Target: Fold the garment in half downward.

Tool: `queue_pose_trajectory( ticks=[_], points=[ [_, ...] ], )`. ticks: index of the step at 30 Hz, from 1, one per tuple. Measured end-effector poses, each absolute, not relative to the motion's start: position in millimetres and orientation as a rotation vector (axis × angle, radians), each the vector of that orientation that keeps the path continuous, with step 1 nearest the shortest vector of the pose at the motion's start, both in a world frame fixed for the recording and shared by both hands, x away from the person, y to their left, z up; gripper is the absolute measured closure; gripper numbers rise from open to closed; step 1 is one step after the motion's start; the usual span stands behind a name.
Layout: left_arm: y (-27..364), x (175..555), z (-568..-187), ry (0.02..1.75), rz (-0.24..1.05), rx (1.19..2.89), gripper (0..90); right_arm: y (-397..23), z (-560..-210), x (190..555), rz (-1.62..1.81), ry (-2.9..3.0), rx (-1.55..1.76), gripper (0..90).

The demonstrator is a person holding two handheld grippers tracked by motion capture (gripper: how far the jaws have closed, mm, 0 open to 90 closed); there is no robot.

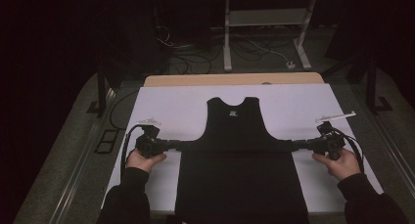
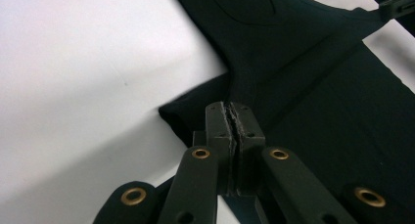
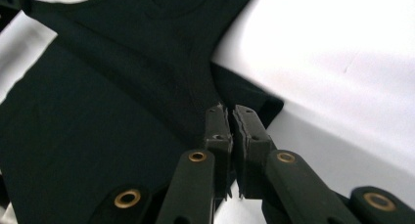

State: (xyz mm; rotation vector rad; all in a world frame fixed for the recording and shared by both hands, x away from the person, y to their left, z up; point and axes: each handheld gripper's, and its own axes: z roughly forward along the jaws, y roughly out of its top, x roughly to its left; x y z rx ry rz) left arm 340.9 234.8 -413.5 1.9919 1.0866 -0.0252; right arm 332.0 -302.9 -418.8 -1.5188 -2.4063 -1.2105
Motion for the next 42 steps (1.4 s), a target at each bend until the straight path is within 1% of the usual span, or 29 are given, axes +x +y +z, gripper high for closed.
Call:
queue_pose_trajectory(
  ticks=[11, 23, 28, 42],
  points=[
    [239.9, 332.2, -414.7, 1.099, -0.090, 1.987, 86.8, -303.6, -422.9, 321.2, -1.163, -2.387, -1.513, 83.8],
    [237.3, 324.3, -418.3, 1.099, -0.116, 2.029, 86.8, -304.0, -423.2, 312.8, -1.138, -2.373, -1.508, 83.6],
    [232.7, 322.1, -422.7, 1.104, -0.139, 2.075, 86.7, -302.8, -423.8, 310.2, -1.123, -2.373, -1.495, 83.6],
    [236.8, 321.1, -423.7, 1.123, -0.158, 2.069, 86.8, -304.6, -423.1, 305.2, -1.100, -2.357, -1.484, 83.7]
  ],
)
